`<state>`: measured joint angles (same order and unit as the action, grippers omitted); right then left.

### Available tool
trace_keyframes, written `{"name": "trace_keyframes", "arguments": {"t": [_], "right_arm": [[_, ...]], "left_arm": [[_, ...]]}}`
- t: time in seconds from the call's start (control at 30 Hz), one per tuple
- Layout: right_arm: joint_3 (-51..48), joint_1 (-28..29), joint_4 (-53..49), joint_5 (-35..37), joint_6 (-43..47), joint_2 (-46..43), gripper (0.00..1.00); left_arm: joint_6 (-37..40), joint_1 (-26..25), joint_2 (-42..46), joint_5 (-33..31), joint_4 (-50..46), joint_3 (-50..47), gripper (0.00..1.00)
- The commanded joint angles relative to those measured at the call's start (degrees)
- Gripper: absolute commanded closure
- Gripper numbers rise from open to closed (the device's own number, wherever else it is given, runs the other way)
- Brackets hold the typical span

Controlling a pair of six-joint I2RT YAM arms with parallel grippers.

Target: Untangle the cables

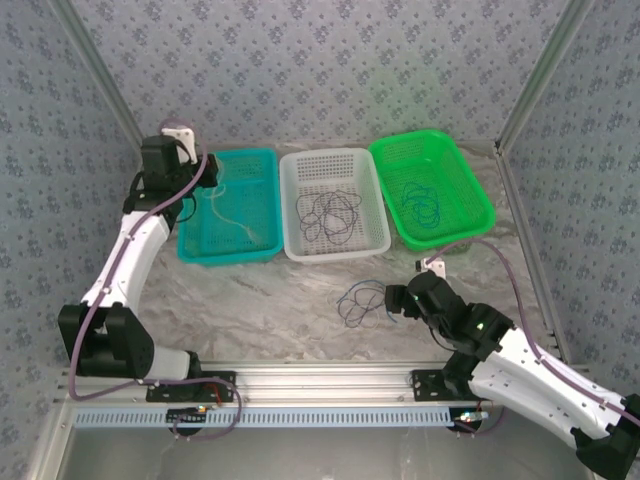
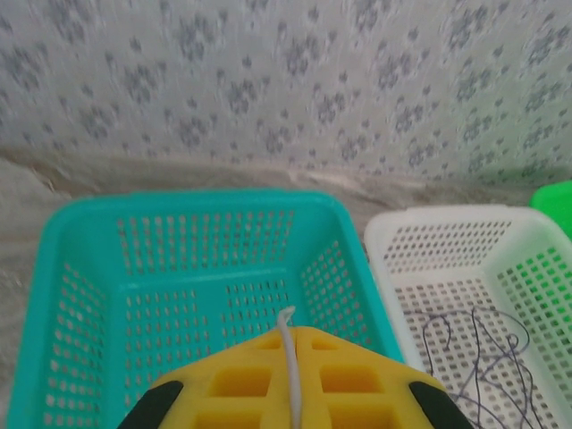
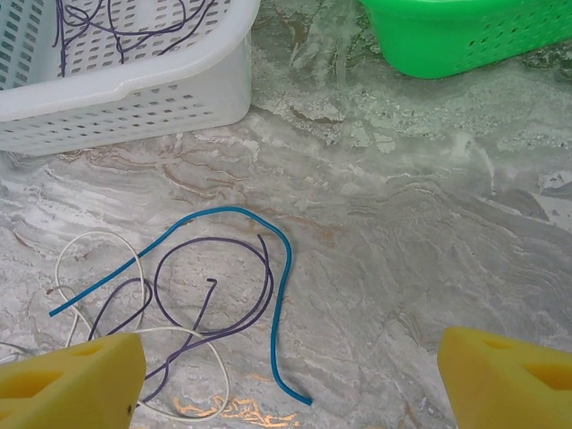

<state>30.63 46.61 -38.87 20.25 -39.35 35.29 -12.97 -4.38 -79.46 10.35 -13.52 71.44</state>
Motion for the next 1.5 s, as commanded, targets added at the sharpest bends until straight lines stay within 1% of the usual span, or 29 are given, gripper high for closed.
{"name": "trace_keyframes", "arguments": {"t": [0.0,0.17,0.4,0.47,0.5,0.53,0.57,0.63,0.77,0.9,1.0,1.03,1.1,1.2,1.27,1.37,1.43,1.47], "right_arm": [[1.43,-0.58,-1.22,-0.87,0.78,0.00,0.13],[1.36,-1.39,-1.03,-1.90,0.94,0.69,0.13],[1.36,-2.38,-0.68,-3.67,1.29,3.34,0.13],[1.62,-2.75,-0.73,-4.61,1.46,4.43,0.13],[1.67,-2.88,-0.61,-4.98,1.64,5.05,0.13],[1.62,-2.99,-0.45,-5.42,1.67,5.67,0.13],[1.62,-3.00,-0.21,-5.70,1.74,6.24,0.14],[1.32,-3.03,0.53,-6.25,1.75,7.47,0.16],[0.96,-3.08,3.25,-7.90,1.60,9.15,0.18],[0.67,-2.95,6.98,-10.49,1.99,11.52,0.20],[1.52,-2.58,7.90,-11.37,2.80,13.01,0.22],[1.71,-2.23,8.08,-11.46,2.79,13.29,0.22],[2.06,-1.22,8.94,-11.63,5.25,13.27,0.23],[2.42,0.00,10.13,-11.46,6.34,13.62,0.24],[2.89,0.79,10.57,-11.01,6.75,14.63,0.24],[3.42,1.32,10.39,-9.74,6.29,16.71,0.24],[3.49,1.29,10.19,-8.69,5.71,17.59,0.25],[3.49,1.15,10.29,-8.49,5.47,17.73,0.25]], "left_arm": [[-4.56,0.42,0.02,3.28,-0.89,-0.21,0.94],[-7.53,0.49,-1.14,5.03,-1.05,-3.11,0.93],[-11.81,1.90,-6.98,8.78,-5.88,-2.77,0.84],[-12.72,2.05,-7.73,9.77,-6.03,-3.17,0.74],[-12.98,2.03,-7.93,10.06,-6.17,-3.30,0.67],[-13.20,2.10,-8.07,10.11,-6.19,-3.49,0.57],[-13.20,2.02,-8.07,10.13,-6.33,-3.62,0.50],[-13.21,2.08,-7.69,10.04,-6.49,-3.89,0.46],[-13.48,1.55,-5.00,9.18,-5.61,-5.68,0.32],[-12.41,-1.28,-0.05,3.95,-4.60,-8.26,0.14],[-10.60,-4.76,3.79,-0.59,-4.54,-10.04,0.03],[-10.19,-6.10,5.36,-2.30,-4.24,-11.08,0.01],[-8.87,-8.70,8.73,-3.97,-2.38,-13.61,0.01],[-7.23,-13.13,14.30,-6.88,0.80,-18.48,0.00],[-6.85,-15.52,17.28,-6.85,2.50,-21.72,0.01],[-6.21,-19.48,19.55,-6.10,1.65,-24.87,0.00],[-4.82,-23.27,19.90,-5.69,0.45,-26.53,0.01],[-3.88,-25.24,20.11,-5.68,0.17,-27.39,0.03]]}}
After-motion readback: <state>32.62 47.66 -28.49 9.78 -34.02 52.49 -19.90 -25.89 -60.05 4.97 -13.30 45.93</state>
